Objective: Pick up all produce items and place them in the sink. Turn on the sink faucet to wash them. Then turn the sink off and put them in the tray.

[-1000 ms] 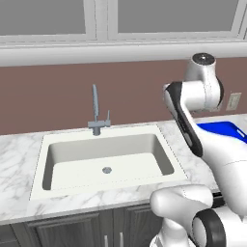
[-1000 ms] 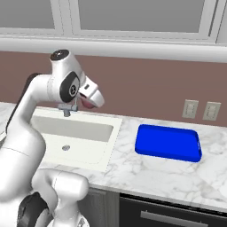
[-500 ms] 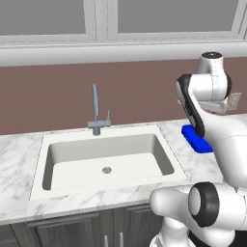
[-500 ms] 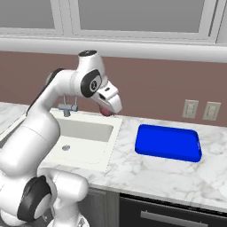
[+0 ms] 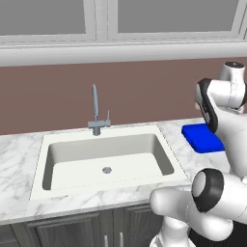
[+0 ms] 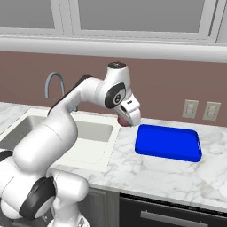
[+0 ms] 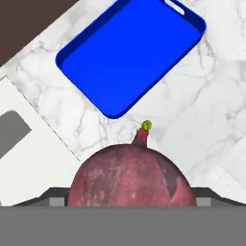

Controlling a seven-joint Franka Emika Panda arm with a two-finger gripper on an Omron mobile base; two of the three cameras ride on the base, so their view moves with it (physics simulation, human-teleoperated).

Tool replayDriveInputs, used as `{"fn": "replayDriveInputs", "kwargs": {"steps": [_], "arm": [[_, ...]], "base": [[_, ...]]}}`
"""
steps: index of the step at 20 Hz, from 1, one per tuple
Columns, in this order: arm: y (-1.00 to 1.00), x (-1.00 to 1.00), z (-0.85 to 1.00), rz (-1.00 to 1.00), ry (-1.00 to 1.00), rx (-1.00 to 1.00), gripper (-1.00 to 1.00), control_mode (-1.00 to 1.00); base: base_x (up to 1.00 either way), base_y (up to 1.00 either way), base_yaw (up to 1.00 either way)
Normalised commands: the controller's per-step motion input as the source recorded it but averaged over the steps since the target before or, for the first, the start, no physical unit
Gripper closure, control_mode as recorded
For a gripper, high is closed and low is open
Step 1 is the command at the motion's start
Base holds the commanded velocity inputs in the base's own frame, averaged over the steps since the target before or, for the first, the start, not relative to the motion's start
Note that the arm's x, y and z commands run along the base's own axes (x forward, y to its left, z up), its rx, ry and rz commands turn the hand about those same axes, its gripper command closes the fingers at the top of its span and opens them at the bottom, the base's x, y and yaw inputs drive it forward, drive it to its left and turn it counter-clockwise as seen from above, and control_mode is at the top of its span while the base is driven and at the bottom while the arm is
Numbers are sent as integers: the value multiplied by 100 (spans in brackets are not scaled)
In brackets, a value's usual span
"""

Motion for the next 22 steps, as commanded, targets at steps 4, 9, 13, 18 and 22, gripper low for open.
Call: {"fn": "replayDriveInputs", "kwargs": {"steps": [4,9,13,18,22], "arm": [[-56,0,-35,-8,0,4,100,-100],[-32,19,-36,-5,2,0,100,-100],[-21,28,-29,-1,0,0,100,-100],[-19,29,-30,0,0,2,100,-100],[-17,31,-30,0,1,3,100,-100]], "base": [[0,0,0],[0,0,0],[0,0,0],[0,0,0],[0,0,0]]}}
